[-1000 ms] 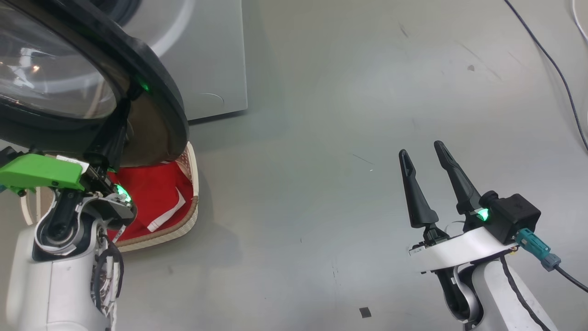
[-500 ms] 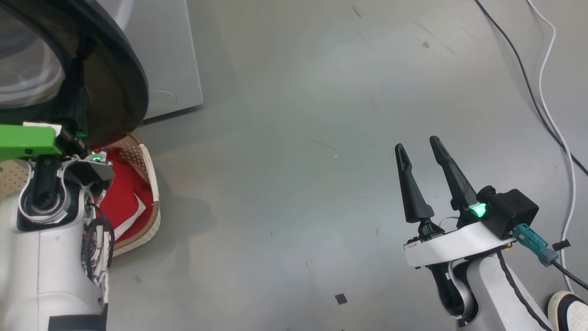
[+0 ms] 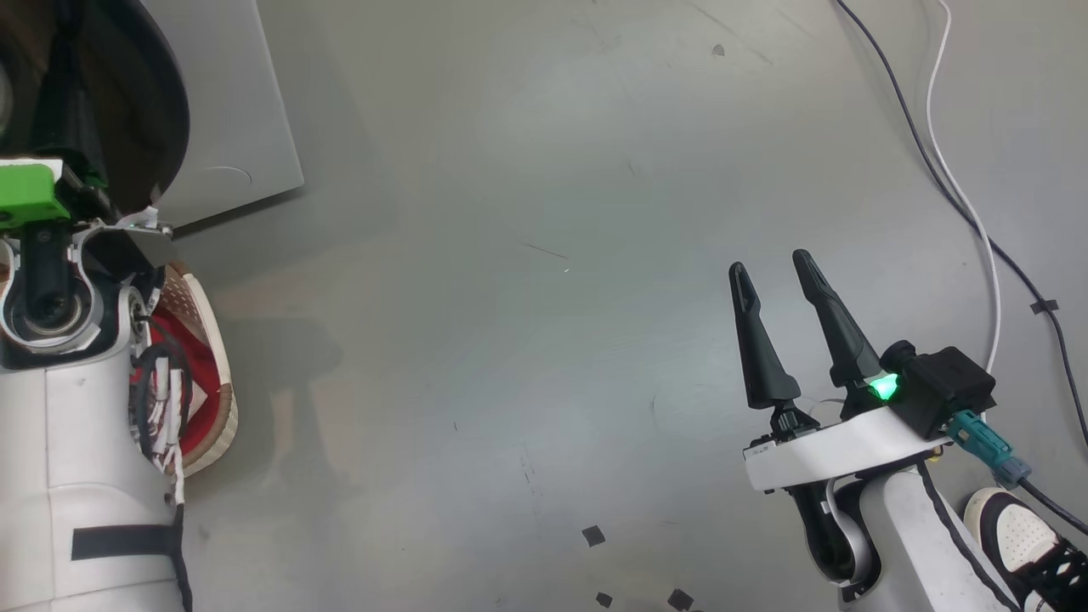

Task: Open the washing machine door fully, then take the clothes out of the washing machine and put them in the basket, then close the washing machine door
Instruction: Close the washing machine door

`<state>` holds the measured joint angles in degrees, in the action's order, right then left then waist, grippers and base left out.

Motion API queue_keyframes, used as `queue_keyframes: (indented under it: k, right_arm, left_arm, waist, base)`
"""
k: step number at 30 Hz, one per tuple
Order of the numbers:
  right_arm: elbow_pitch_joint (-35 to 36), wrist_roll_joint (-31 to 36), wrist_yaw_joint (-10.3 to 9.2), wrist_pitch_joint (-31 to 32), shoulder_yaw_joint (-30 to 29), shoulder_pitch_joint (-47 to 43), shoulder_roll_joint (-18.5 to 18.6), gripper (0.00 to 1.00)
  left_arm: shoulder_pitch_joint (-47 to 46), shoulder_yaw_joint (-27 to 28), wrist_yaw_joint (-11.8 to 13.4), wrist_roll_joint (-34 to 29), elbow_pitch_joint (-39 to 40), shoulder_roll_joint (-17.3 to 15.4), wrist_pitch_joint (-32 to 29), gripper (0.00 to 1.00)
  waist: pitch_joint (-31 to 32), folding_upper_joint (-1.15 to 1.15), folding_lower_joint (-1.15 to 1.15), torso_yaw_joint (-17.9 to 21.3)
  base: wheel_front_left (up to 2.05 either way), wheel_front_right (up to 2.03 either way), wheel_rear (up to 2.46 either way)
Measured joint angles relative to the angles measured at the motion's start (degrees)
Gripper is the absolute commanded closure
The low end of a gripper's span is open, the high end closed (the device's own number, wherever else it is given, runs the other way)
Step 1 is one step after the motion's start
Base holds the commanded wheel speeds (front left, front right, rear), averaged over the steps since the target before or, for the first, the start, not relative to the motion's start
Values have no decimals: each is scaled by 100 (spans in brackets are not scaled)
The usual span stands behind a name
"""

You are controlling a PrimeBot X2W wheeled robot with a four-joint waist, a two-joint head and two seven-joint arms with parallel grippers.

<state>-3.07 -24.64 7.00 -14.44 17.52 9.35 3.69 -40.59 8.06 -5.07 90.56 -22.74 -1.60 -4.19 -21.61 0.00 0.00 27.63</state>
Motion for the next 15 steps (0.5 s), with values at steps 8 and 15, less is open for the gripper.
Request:
queue_keyframes:
  k: [8, 15]
  right_arm:
    - [-2, -4, 0, 0, -96, 76, -19, 0]
    - [-8, -4, 0, 0, -130, 76, -29, 0]
  left_arm:
    - [-352, 100, 51, -209, -245, -110, 327, 100]
    - [-489, 19, 51, -298, -434, -122, 334, 100]
  waist:
    - [-80, 0, 0, 127]
    - [-92, 0, 0, 131]
  base:
    - [0, 0, 0]
    - [0, 0, 0]
